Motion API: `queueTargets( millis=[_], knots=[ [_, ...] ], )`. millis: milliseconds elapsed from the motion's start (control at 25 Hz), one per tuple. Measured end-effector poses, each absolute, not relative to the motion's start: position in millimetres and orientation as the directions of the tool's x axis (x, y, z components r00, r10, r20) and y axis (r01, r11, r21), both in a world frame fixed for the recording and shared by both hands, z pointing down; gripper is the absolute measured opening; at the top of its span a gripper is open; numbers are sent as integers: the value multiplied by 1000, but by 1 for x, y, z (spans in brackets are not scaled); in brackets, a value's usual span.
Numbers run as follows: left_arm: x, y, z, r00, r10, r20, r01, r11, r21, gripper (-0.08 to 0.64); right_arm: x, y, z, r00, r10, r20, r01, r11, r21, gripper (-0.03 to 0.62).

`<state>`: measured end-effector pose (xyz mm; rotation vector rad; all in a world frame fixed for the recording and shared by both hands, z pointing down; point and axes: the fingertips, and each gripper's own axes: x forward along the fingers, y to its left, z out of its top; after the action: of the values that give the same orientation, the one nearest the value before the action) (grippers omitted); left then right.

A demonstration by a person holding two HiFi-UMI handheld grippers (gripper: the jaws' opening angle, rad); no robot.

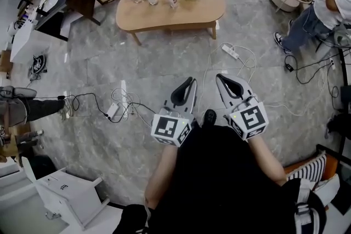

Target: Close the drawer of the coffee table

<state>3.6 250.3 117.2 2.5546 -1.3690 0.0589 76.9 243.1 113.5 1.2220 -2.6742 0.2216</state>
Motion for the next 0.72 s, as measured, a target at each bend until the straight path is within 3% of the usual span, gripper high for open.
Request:
queueTargets(
  millis=[720],
  knots=[
    [15,287,128,588,-791,170,-806,-558,198,46,84,288,124,-641,-733,228,-763,642,-81,12]
  ],
)
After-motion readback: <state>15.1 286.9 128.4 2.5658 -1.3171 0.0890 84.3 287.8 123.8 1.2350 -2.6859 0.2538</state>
